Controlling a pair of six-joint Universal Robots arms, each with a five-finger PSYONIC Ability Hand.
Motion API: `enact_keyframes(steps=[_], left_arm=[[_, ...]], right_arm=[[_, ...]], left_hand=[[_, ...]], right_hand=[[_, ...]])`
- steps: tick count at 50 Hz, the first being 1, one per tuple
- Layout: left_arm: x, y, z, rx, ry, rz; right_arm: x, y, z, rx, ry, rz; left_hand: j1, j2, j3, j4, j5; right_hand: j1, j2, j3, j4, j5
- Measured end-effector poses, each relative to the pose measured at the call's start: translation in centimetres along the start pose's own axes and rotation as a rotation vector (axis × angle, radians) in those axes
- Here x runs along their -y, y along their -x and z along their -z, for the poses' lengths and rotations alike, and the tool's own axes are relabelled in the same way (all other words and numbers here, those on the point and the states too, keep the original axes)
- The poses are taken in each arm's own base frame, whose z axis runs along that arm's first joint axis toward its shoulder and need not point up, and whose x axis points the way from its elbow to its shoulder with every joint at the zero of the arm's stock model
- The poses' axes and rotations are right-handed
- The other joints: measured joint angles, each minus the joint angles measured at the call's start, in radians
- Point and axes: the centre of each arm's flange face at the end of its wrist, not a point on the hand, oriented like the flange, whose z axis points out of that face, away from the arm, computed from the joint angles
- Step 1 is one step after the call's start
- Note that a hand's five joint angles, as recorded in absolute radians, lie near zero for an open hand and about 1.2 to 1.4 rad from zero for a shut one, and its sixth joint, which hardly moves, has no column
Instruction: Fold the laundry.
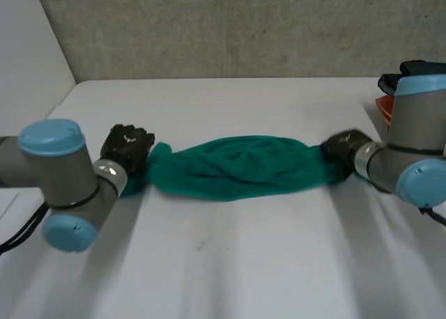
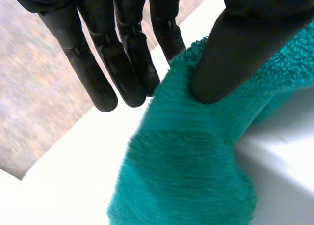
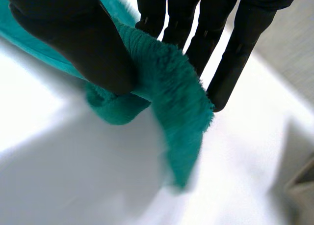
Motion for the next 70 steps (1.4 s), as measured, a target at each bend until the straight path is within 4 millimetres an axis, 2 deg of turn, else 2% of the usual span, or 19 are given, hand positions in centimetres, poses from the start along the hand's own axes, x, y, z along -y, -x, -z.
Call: enact_keyframes(steps=[1,2,4,6,15,25,28,37,42,43,47,50,53,58,61,62,66,69,70], left_arm=[[-0.1,0.0,0.5,-0.004,0.009,-0.009],[0.0,0.0,1.2,-0.008,0.016,-0.022],[0.3,0.3,2.3,-0.009,0.017,-0.038],[0.8,0.5,3.2,-0.005,0.008,-0.047],[2.7,1.9,6.4,0.033,-0.035,-0.047],[0.2,2.5,8.2,0.035,0.029,-0.031],[-0.4,2.6,7.7,0.028,0.017,-0.028],[-2.3,2.8,3.6,0.032,-0.026,-0.034],[-3.2,2.7,1.4,0.034,-0.023,-0.033],[-3.4,2.7,0.8,0.036,-0.023,-0.033],[-3.2,2.8,0.1,0.040,-0.030,-0.031],[-2.0,3.5,0.3,0.054,-0.055,-0.029],[1.8,5.3,2.0,0.089,-0.121,-0.012],[9.0,8.7,6.2,0.151,-0.262,0.058],[11.9,10.1,8.3,0.165,-0.306,0.090],[13.2,10.8,9.5,0.167,-0.311,0.106],[14.3,11.7,11.1,0.138,-0.247,0.130],[13.2,11.5,10.9,0.082,-0.141,0.144],[12.1,11.1,10.3,0.042,-0.068,0.149]], right_arm=[[-0.4,0.3,0.2,0.011,0.019,0.002],[-0.9,0.7,0.5,0.024,0.040,0.004],[-1.4,1.1,1.1,0.037,0.061,0.007],[-1.5,1.2,1.7,0.041,0.067,0.009],[-1.3,1.5,4.0,0.029,0.043,0.002],[-2.5,2.3,4.2,0.038,0.053,-0.004],[-2.9,2.6,4.2,0.041,0.058,-0.004],[-3.7,3.0,4.3,0.050,0.072,-0.007],[-3.8,3.0,4.5,0.044,0.066,-0.006],[-3.7,3.0,4.5,0.040,0.062,-0.004],[-3.2,2.7,4.7,0.024,0.045,0.002],[-2.2,2.1,5.2,0.001,0.017,0.011],[0.3,0.7,6.8,-0.042,-0.047,0.037],[5.5,-2.2,11.4,-0.115,-0.133,0.120],[7.8,-3.8,14.1,-0.143,-0.147,0.166],[9.1,-4.8,15.9,-0.155,-0.150,0.196],[10.7,-6.0,18.1,-0.148,-0.145,0.233],[10.9,-6.3,17.9,-0.117,-0.140,0.237],[10.7,-6.4,17.2,-0.091,-0.131,0.233]], left_hand=[[0.000,0.000,0.000,0.000,0.000],[-0.294,-0.295,-0.274,-0.279,-0.263],[-0.482,-0.474,-0.467,-0.476,-0.457],[-0.528,-0.537,-0.534,-0.543,-0.527],[-0.525,-0.552,-0.547,-0.561,-0.543],[-0.525,-0.552,-0.548,-0.554,-0.530],[-0.525,-0.552,-0.548,-0.554,-0.530],[-0.524,-0.549,-0.545,-0.553,-0.528],[-0.155,-0.223,-0.240,-0.239,-0.223],[0.054,-0.027,-0.029,-0.026,-0.015],[0.124,0.124,0.120,0.126,0.101],[0.124,0.127,0.123,0.129,0.101],[0.124,0.128,0.123,0.129,0.101],[0.124,0.129,0.125,0.132,0.101],[0.124,0.129,0.126,0.132,0.101],[0.124,0.129,0.126,0.133,0.101],[0.124,0.129,0.126,0.133,0.101],[0.124,0.129,0.126,0.133,0.101],[0.124,0.129,0.126,0.133,0.101]], right_hand=[[0.000,0.000,0.000,0.000,0.000],[0.000,0.000,0.000,0.000,0.000],[0.000,0.000,0.000,0.000,0.000],[0.000,0.000,0.000,0.000,0.000],[0.000,0.000,0.000,0.000,0.001],[0.000,0.000,0.000,0.000,0.000],[0.000,0.000,0.000,0.000,0.000],[0.000,0.008,0.000,0.000,0.000],[0.000,0.008,0.000,0.000,0.001],[0.000,0.008,0.000,0.000,0.000],[0.000,0.008,0.000,0.000,0.000],[0.000,0.008,0.000,0.000,0.000],[0.000,0.008,0.000,0.000,0.000],[0.000,0.008,0.000,0.000,0.004],[0.000,0.008,0.000,0.000,0.005],[-0.001,0.008,0.000,0.000,0.005],[0.000,0.008,0.000,0.000,0.005],[0.000,0.008,0.000,0.000,0.005],[0.000,0.008,0.000,0.000,0.005]])
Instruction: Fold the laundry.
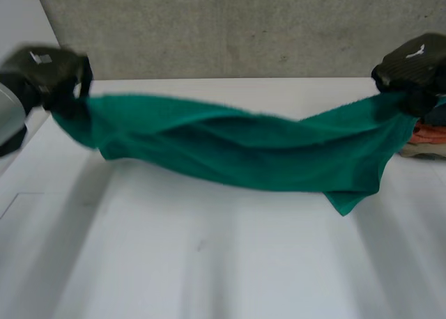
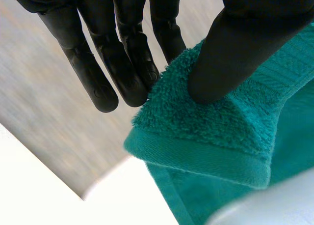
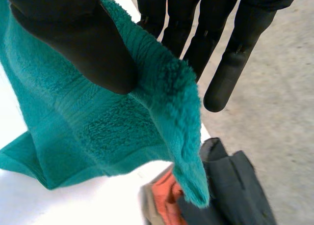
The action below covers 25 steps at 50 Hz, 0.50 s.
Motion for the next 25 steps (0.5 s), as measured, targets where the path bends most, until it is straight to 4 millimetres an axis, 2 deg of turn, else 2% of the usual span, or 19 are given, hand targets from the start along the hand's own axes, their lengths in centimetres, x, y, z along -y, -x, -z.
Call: enact_keyframes(steps=[2,6,8,10,12,14,15,16,19,21,24,25], left_arm=[[-1.5,-0.3,-0.8,-0.036,0.074,-0.001],[-4.7,-1.1,-3.6,-0.091,0.177,-0.037],[-5.4,-1.2,-5.3,-0.090,0.164,-0.065],[-5.1,-1.3,-7.1,-0.073,0.110,-0.093],[-3.7,-1.3,-9.5,-0.031,-0.011,-0.126],[-2.5,-1.1,-10.6,-0.002,-0.092,-0.137],[0.0,-0.8,-11.9,0.052,-0.243,-0.145],[1.1,-0.6,-12.3,0.079,-0.313,-0.142],[5.5,0.9,-13.1,0.198,-0.581,-0.092],[7.5,1.9,-13.0,0.267,-0.707,-0.048],[9.4,3.6,-12.5,0.367,-0.847,0.027],[9.6,3.8,-12.4,0.378,-0.857,0.036]], right_arm=[[-0.3,0.2,-0.6,0.020,0.007,-0.006],[-2.5,1.3,-4.1,0.082,0.053,-0.039],[-3.2,1.3,-5.7,0.065,0.057,-0.048],[-3.5,0.9,-7.5,0.009,0.043,-0.058],[-3.2,-0.4,-9.5,-0.102,-0.007,-0.071],[-2.7,-1.2,-10.3,-0.167,-0.044,-0.079],[-1.3,-2.8,-11.2,-0.285,-0.131,-0.097],[-0.4,-3.7,-11.4,-0.344,-0.186,-0.110],[2.9,-6.2,-11.3,-0.513,-0.396,-0.167],[4.5,-7.2,-10.8,-0.576,-0.502,-0.199],[6.5,-8.5,-9.4,-0.645,-0.651,-0.245],[6.7,-8.6,-9.2,-0.651,-0.669,-0.251]], left_hand=[[0.000,0.000,0.000,0.000,0.000],[0.000,0.001,0.001,0.000,0.000],[0.000,0.001,0.002,0.000,0.000],[0.000,0.001,0.002,0.000,0.000],[0.000,0.001,0.002,0.000,0.000],[0.000,0.001,0.002,0.001,0.000],[0.000,0.001,0.002,0.001,0.000],[0.000,0.001,0.002,0.001,0.000],[0.000,0.001,0.002,0.001,0.000],[0.000,0.001,0.002,0.001,0.000],[0.000,0.002,0.002,0.001,0.000],[0.000,0.002,0.002,0.001,0.000]], right_hand=[[0.000,0.000,0.000,0.000,0.000],[0.000,0.000,0.000,0.000,0.000],[0.000,0.000,0.000,0.000,0.000],[0.000,0.000,0.000,0.000,0.000],[0.000,0.000,0.000,0.000,0.000],[0.000,0.000,0.000,0.000,0.000],[0.000,0.000,0.000,0.000,0.000],[0.000,0.000,0.000,0.000,0.000],[0.000,0.000,0.000,0.000,0.000],[0.000,0.000,0.000,0.000,0.000],[0.000,0.000,0.000,0.000,0.000],[0.000,0.000,0.000,0.000,0.000]])
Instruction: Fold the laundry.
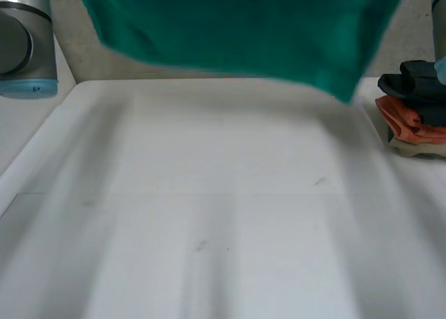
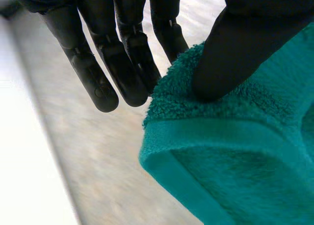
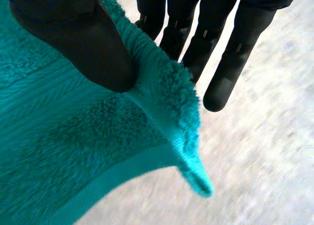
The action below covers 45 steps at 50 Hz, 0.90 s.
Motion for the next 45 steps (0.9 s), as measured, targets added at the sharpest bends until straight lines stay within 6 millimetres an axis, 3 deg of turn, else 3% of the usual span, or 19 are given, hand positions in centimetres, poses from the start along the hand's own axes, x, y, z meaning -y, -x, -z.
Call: enact_keyframes(steps=[5,10,14,15,20,22,29,32,33,34,35,37,41,45], left_arm=[[-1.1,0.9,0.6,0.047,0.053,0.020],[-4.4,0.1,3.6,-0.027,0.235,0.014],[-7.5,-1.2,7.7,-0.127,0.416,0.017],[-8.6,-1.6,9.5,-0.162,0.487,0.021],[-10.9,-2.7,15.3,-0.245,0.693,0.025],[-11.4,-2.9,17.8,-0.281,0.783,0.009],[-11.3,-2.9,23.4,-0.419,0.968,-0.137],[-11.3,-2.8,24.3,-0.462,0.987,-0.201],[-11.3,-2.8,24.6,-0.480,0.990,-0.230],[-11.3,-2.7,24.6,-0.484,0.990,-0.239],[-11.4,-2.7,24.6,-0.492,0.986,-0.256],[-11.5,-2.7,24.4,-0.499,0.972,-0.280],[-11.4,-2.8,23.7,-0.489,0.932,-0.298],[-10.4,-2.6,23.1,-0.468,0.889,-0.301]], right_arm=[[0.4,0.1,0.8,0.008,-0.012,-0.036],[-2.3,1.6,3.0,0.087,0.134,-0.035],[-5.7,3.4,5.7,0.187,0.308,-0.028],[-8.1,4.8,7.7,0.260,0.418,-0.022],[-13.0,7.6,12.7,0.428,0.650,0.007],[-14.5,8.4,14.6,0.484,0.730,0.024],[-17.0,9.1,18.7,0.575,0.888,0.052],[-17.2,9.1,19.4,0.580,0.908,0.049],[-17.4,9.1,19.7,0.578,0.912,0.047],[-17.4,9.1,19.7,0.578,0.913,0.046],[-17.5,9.2,19.9,0.576,0.912,0.044],[-17.6,9.1,20.1,0.568,0.905,0.042],[-17.0,8.8,20.2,0.544,0.875,0.043],[-16.1,8.3,20.4,0.526,0.852,0.045]], left_hand=[[0.000,0.000,0.000,0.000,0.000],[0.000,0.000,0.000,0.000,0.000],[0.000,0.000,0.000,0.000,0.000],[0.000,0.000,0.000,0.000,0.000],[0.000,0.000,0.000,0.000,0.000],[0.000,0.000,0.000,0.000,0.000],[0.000,0.000,0.000,0.000,0.000],[0.000,0.000,0.000,0.000,0.000],[-0.119,-0.135,-0.131,-0.137,-0.096],[-0.119,-0.135,-0.131,-0.137,-0.096],[-0.456,-0.438,-0.430,-0.442,-0.394],[-0.650,-0.639,-0.630,-0.644,-0.593],[-0.687,-0.729,-0.725,-0.745,-0.694],[-0.687,-0.730,-0.726,-0.747,-0.697]], right_hand=[[0.000,0.000,0.000,0.000,0.000],[0.000,0.000,0.000,0.000,0.002],[0.000,0.000,0.000,0.000,0.007],[0.000,0.000,0.000,0.000,0.010],[0.000,0.000,0.003,0.000,0.010],[0.000,0.000,0.003,0.000,0.010],[0.000,0.000,0.003,0.000,0.010],[-0.002,-0.012,-0.010,-0.010,0.001],[-0.048,-0.112,-0.110,-0.117,-0.101],[-0.090,-0.163,-0.161,-0.167,-0.151],[-0.255,-0.338,-0.332,-0.319,-0.307],[-0.579,-0.672,-0.661,-0.668,-0.669],[-0.805,-0.892,-0.896,-0.906,-0.906],[-0.805,-0.901,-0.906,-0.910,-0.918]])
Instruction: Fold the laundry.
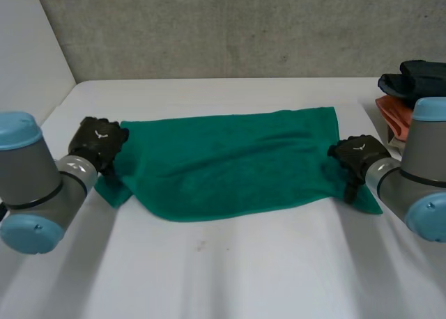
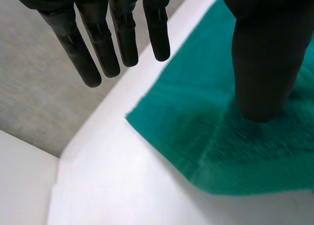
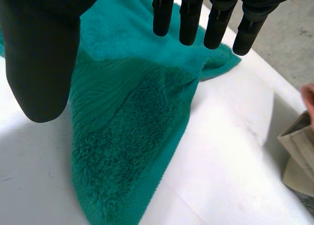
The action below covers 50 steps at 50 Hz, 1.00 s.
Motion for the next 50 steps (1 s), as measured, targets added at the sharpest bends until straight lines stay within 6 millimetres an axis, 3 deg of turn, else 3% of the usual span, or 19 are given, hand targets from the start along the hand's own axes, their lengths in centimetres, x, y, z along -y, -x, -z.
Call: enact_keyframes(steps=[5,10,14,20,34,38,41,50], left_arm=[[1.2,0.7,2.5,0.022,-0.032,0.003],[1.0,0.9,5.6,0.025,-0.018,0.008],[-0.5,0.5,8.1,0.016,0.035,0.017],[-2.4,-0.5,9.7,-0.013,0.104,0.030],[-3.7,-2.0,7.4,-0.129,0.111,0.064],[-3.9,-1.9,6.2,-0.129,0.110,0.073],[-4.1,-1.9,5.2,-0.126,0.111,0.076],[-4.4,-1.6,2.8,-0.100,0.076,0.067]], right_arm=[[0.6,-0.2,2.1,-0.014,-0.018,0.006],[0.9,-0.5,4.2,-0.016,-0.015,0.020],[0.1,-1.5,5.8,-0.018,0.039,0.026],[-1.5,-2.4,6.4,0.000,0.098,0.004],[-3.2,-2.2,2.6,0.068,0.017,-0.256],[-3.7,-1.7,1.5,0.096,0.018,-0.281],[-3.9,-1.5,0.9,0.106,0.021,-0.283],[-3.9,-1.7,0.2,0.085,-0.005,-0.269]], left_hand=[[0.029,0.025,0.027,0.041,0.046],[0.186,0.168,0.164,0.182,0.185],[0.273,0.258,0.258,0.274,0.273],[0.276,0.269,0.271,0.287,0.284],[0.086,0.088,0.088,0.097,0.093],[0.053,0.053,0.057,0.058,0.058],[0.049,0.045,0.049,0.048,0.050],[0.028,0.021,0.018,0.019,0.018]], right_hand=[[0.000,0.000,0.000,0.000,0.000],[0.004,0.027,0.028,0.024,0.058],[0.087,0.097,0.109,0.108,0.141],[0.173,0.188,0.192,0.194,0.224],[0.364,0.375,0.382,0.378,0.404],[0.533,0.553,0.554,0.551,0.560],[0.805,0.836,0.831,0.829,0.851],[0.816,0.894,0.902,0.909,0.895]])
